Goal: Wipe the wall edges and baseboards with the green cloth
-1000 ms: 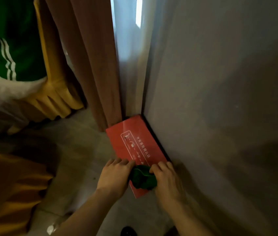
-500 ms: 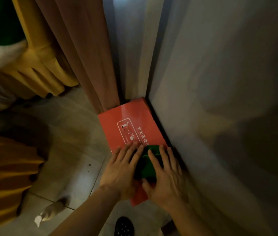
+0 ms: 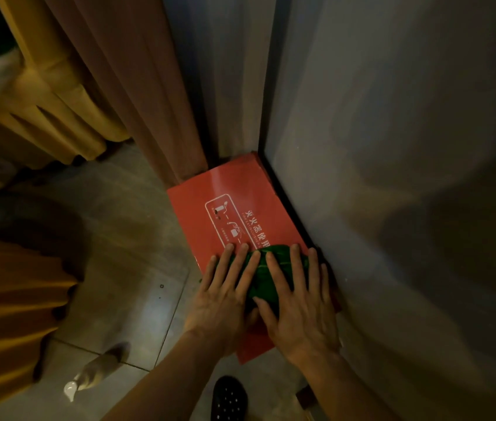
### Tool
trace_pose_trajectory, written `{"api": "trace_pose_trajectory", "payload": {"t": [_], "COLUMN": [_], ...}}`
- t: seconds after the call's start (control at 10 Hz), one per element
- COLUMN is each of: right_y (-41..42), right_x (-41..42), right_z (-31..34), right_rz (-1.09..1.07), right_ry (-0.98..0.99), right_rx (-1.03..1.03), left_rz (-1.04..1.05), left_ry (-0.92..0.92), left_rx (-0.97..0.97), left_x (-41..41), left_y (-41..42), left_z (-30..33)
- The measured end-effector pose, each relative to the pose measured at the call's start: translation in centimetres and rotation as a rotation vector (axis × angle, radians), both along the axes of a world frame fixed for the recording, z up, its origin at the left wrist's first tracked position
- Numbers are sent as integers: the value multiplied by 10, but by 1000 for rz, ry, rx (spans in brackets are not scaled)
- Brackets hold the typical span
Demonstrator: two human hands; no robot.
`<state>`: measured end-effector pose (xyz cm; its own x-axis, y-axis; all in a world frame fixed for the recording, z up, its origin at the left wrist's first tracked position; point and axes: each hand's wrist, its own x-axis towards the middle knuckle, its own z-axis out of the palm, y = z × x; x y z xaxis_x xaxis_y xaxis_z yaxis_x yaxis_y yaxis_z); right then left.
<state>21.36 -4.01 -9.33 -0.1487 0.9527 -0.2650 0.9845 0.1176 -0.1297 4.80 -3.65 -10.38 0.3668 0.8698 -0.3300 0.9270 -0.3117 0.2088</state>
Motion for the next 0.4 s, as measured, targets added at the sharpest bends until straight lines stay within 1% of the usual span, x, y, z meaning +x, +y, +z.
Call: {"api": "trace_pose_trajectory", "payload": {"t": [0.2,0.3,0.4], "right_y": [-3,-7,-15], "right_x": [-1,-6,-10], "right_z": [11,29,58], "right_rz": [25,36,15], "right_ry": [-43,-50,-33], "right_rx": [-31,-22,4], "left_rz": [-9,24,74], "left_ry": [23,23,-22], "left_rx": [-33,-52,-57], "left_x": [-4,-10,-17], "left_y": [2,3,-5], "left_z": [3,18,49]}}
